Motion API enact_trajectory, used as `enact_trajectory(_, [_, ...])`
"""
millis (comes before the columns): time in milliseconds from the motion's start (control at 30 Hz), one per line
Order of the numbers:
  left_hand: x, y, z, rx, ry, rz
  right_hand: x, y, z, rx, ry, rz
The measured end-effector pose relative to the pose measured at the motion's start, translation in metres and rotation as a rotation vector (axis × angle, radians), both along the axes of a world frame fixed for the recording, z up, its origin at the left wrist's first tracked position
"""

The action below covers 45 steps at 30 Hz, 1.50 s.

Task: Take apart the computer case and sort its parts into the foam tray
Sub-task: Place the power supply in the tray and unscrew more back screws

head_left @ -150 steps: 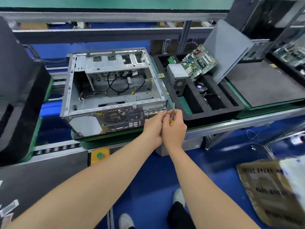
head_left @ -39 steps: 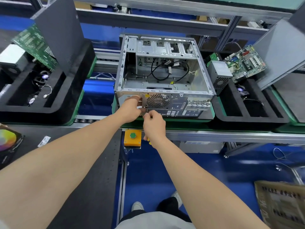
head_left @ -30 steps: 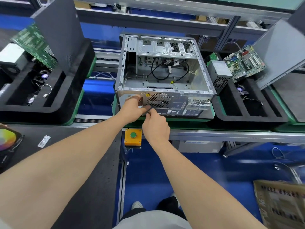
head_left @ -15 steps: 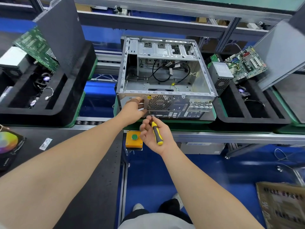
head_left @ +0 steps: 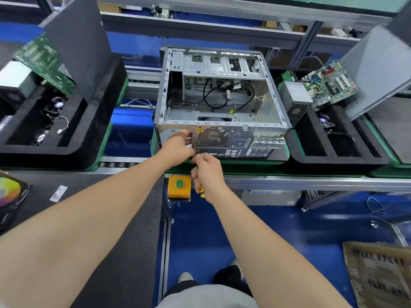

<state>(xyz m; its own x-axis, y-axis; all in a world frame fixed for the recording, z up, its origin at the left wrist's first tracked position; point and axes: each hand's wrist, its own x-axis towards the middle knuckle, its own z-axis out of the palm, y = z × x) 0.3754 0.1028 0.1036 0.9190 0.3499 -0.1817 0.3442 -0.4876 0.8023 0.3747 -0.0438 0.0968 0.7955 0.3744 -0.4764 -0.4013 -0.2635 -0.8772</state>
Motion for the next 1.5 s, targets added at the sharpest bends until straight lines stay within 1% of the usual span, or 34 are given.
enact_trajectory(67, [-0.001, -0.002, 0.001, -0.054, -0.016, 0.004, -0.005, 0.002, 0.003, -0.255, -0.331, 0.042])
enact_trajectory(100, [-0.001, -0.002, 0.001, -0.074, -0.028, 0.006, -0.006, 0.002, 0.002, -0.384, -0.467, 0.076])
enact_trajectory(167, [-0.003, -0.002, 0.002, -0.080, -0.044, 0.010, -0.008, 0.003, -0.003, -0.620, -0.654, 0.124])
enact_trajectory(200, [-0.003, -0.003, 0.002, -0.068, -0.050, 0.009, -0.008, 0.002, -0.005, -0.674, -0.703, 0.127])
enact_trajectory(233, [-0.002, -0.004, 0.001, -0.048, -0.057, 0.009, -0.009, 0.002, -0.006, -0.668, -0.716, 0.113])
enact_trajectory(300, [-0.003, -0.005, 0.000, 0.005, -0.071, 0.021, -0.006, -0.001, -0.007, -0.527, -0.669, 0.066])
enact_trajectory(333, [-0.003, -0.006, -0.001, 0.023, -0.076, 0.032, -0.004, -0.002, -0.007, -0.454, -0.620, 0.051])
enact_trajectory(367, [-0.002, -0.007, -0.002, 0.027, -0.082, 0.044, -0.001, -0.003, -0.007, -0.390, -0.530, 0.038])
enact_trajectory(400, [-0.002, -0.008, -0.002, 0.023, -0.089, 0.055, 0.002, -0.003, -0.005, -0.321, -0.376, 0.020])
enact_trajectory(433, [-0.001, -0.008, -0.002, 0.017, -0.096, 0.064, 0.005, -0.003, -0.003, -0.228, -0.167, -0.002])
enact_trajectory(500, [-0.001, -0.007, -0.002, 0.007, -0.098, 0.070, 0.011, -0.005, 0.001, 0.049, 0.246, -0.029])
enact_trajectory(567, [-0.001, -0.005, -0.002, 0.001, -0.094, 0.064, 0.014, -0.010, 0.001, 0.312, 0.472, -0.022])
enact_trajectory(667, [-0.001, -0.003, -0.003, 0.000, -0.068, 0.043, 0.009, -0.017, -0.003, 0.616, 0.715, -0.047])
enact_trajectory(733, [-0.001, -0.002, -0.005, -0.023, -0.054, 0.028, 0.002, -0.018, -0.007, 0.769, 0.835, -0.062])
enact_trajectory(833, [-0.002, -0.003, -0.007, -0.036, -0.047, 0.026, -0.001, -0.016, -0.010, 0.944, 0.979, -0.034])
enact_trajectory(900, [-0.003, -0.004, -0.008, -0.022, -0.043, 0.022, 0.001, -0.015, -0.009, 0.991, 0.999, -0.039])
enact_trajectory(1000, [-0.002, -0.005, -0.011, -0.013, -0.049, 0.023, 0.005, -0.015, -0.007, 0.884, 0.906, -0.058])
enact_trajectory(1100, [-0.002, -0.004, -0.012, -0.011, -0.049, 0.017, 0.006, -0.011, 0.001, 0.612, 0.714, -0.063])
enact_trajectory(1167, [-0.001, -0.002, -0.013, -0.011, -0.045, 0.014, 0.005, -0.007, 0.006, 0.344, 0.478, -0.048])
enact_trajectory(1233, [-0.002, -0.002, -0.014, -0.025, -0.041, 0.017, 0.002, -0.001, 0.009, 0.039, 0.166, -0.001])
enact_trajectory(1300, [-0.001, -0.002, -0.013, -0.055, -0.039, 0.017, -0.002, 0.005, 0.011, -0.208, -0.138, 0.041])
enact_trajectory(1433, [-0.002, -0.002, -0.011, -0.104, -0.050, 0.032, -0.009, 0.004, 0.005, -0.536, -0.581, 0.138])
enact_trajectory(1500, [-0.003, -0.005, -0.011, -0.103, -0.092, 0.036, -0.010, 0.001, 0.001, -0.679, -0.725, 0.182])
